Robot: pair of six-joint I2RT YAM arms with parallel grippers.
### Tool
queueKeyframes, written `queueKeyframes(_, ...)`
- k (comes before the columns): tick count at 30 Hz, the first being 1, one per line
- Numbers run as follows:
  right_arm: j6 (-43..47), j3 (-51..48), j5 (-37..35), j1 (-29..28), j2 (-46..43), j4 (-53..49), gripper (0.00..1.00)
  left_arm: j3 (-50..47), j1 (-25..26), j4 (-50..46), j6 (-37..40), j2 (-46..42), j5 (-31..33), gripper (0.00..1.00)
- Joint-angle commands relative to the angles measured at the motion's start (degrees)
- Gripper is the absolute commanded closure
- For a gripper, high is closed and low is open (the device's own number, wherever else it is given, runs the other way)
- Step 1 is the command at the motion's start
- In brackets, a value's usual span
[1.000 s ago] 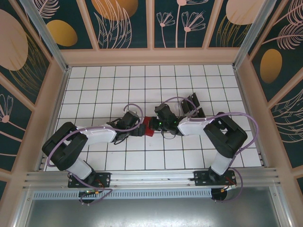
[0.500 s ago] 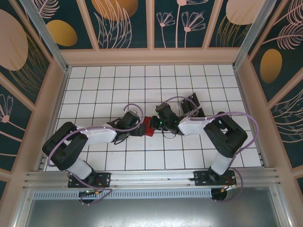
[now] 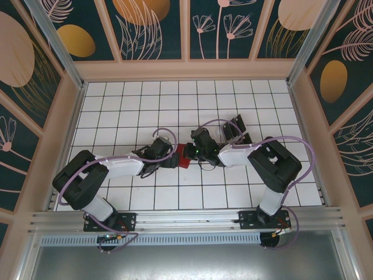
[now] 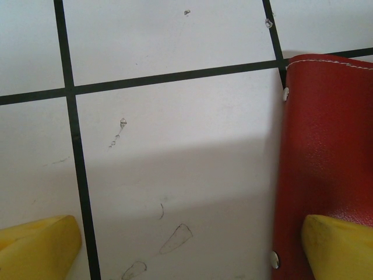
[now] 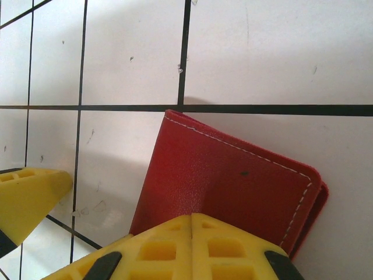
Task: Put the credit cards into the card holder
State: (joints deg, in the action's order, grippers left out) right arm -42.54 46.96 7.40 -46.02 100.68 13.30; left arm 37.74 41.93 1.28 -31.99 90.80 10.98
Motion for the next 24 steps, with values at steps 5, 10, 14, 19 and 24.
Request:
queueKeyframes(5, -1.4, -2.6, -0.5, -1.3, -0.9, -1.9, 1.0, -0.8, -0.5, -0.9, -0.2, 4.4, -1.8, 0.02)
queueKeyframes(10, -1.4, -2.9, -0.6, -1.5, -1.8, -2.1, 1.0, -0.7, -0.5, -0.8, -0.2, 4.5, -1.8, 0.01)
queueKeyframes(14, -1.4, -2.8, -0.7, -1.9, -1.9, -2.1, 1.0, -0.7, -0.5, -0.8, -0.2, 4.6, -1.8, 0.01)
queueKeyframes(19, -1.7, -3.4, -0.6, -2.0, -0.9, -1.7, 1.0, -0.7, -0.5, -0.9, -0.3, 4.5, -1.8, 0.02)
queueKeyframes(24, -2.0, -4.8, -1.4, -2.7, -0.6, -1.6, 1.0, -0.7, -0.5, -0.9, -0.3, 4.6, -1.7, 0.02)
